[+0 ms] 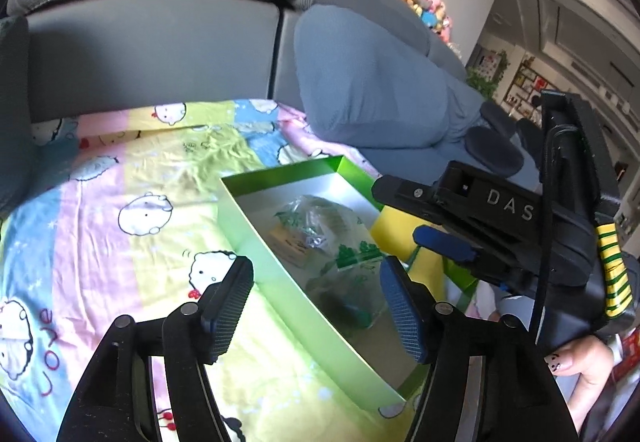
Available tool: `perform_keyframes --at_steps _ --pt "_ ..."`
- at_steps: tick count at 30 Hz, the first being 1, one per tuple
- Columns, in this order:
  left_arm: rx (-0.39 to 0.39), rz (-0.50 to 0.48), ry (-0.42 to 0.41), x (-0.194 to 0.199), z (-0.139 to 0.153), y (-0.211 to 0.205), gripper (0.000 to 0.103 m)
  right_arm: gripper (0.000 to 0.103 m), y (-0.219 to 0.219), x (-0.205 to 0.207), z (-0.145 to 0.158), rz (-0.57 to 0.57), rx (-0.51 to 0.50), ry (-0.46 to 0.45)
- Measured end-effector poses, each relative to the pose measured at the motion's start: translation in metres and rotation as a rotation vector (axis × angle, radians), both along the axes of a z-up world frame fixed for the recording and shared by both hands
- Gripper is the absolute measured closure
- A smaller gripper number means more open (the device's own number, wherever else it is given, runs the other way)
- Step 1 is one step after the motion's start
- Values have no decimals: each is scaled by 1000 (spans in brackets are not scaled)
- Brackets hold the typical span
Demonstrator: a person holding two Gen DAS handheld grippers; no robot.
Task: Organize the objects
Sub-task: 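Withdraw the right gripper from the white box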
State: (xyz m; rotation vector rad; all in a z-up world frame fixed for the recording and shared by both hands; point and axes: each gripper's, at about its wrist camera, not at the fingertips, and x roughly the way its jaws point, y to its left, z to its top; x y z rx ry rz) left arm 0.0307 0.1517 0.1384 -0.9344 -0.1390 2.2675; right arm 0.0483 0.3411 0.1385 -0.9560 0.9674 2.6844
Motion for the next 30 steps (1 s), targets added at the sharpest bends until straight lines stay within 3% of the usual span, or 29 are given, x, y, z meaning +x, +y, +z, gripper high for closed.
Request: perform_keyframes --at_steps 5,8,15,22,30 --pt "24 1 17 7 8 -8 29 24 -8 11 10 -6 32 14" --pt "28 -4 34 14 11 -10 21 18 -10 19 16 -21 60 24" --pt "44 -11 64 25 20 -16 20 7 -9 38 29 -75 120 39" --pt "40 -8 102 32 26 -22 20 4 -13 49 39 -87 163 59" --pt "66 18 85 26 27 -31 20 2 -24 60 50 -45 188 107"
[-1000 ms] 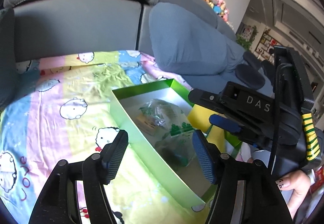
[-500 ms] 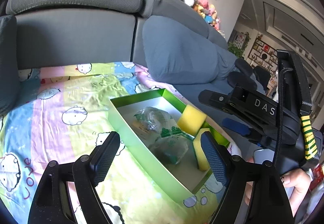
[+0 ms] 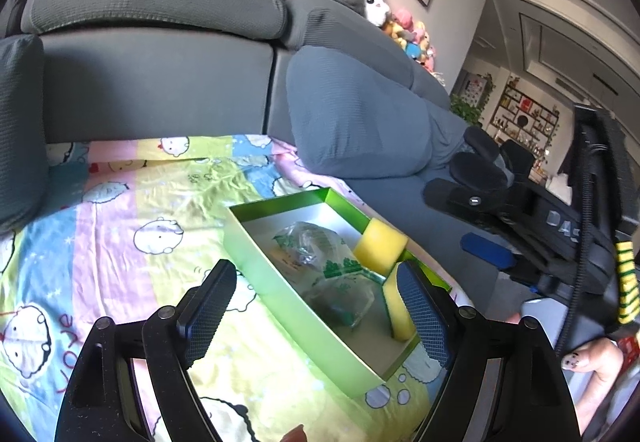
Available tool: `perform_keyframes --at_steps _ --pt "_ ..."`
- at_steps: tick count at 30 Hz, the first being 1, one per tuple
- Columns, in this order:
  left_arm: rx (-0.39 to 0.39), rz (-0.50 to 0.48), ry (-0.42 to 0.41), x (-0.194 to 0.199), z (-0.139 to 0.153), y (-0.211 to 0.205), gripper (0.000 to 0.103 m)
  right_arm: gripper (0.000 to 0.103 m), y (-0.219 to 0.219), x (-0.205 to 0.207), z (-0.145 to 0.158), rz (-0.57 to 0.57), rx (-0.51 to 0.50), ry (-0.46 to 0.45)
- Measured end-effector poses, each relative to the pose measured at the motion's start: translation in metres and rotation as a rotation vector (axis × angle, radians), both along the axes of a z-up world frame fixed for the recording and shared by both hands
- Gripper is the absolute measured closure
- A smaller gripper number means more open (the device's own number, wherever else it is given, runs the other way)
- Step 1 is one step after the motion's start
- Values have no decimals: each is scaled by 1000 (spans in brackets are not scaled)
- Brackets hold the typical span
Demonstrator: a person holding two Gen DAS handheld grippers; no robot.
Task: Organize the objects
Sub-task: 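Withdraw the right gripper from the white box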
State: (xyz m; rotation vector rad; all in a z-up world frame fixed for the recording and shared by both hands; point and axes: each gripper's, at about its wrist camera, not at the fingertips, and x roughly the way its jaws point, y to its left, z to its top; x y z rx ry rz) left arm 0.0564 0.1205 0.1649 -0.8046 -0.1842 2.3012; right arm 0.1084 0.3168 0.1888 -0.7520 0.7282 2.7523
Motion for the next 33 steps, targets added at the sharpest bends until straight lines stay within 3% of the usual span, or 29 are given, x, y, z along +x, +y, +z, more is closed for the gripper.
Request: perform_keyframes --at_steps 9,14,25,33 --pt "8 21 6 1 3 -8 20 2 -13 7 10 -1 44 16" --pt "23 19 -11 -1 3 -13 20 2 -23 1 7 -25 101 -56" --pt "66 25 -27 -3 4 -26 20 2 -39 2 12 -46 173 -72" --pt "45 94 -57 -6 -5 -39 20 2 -52 -3 14 -4 210 -71"
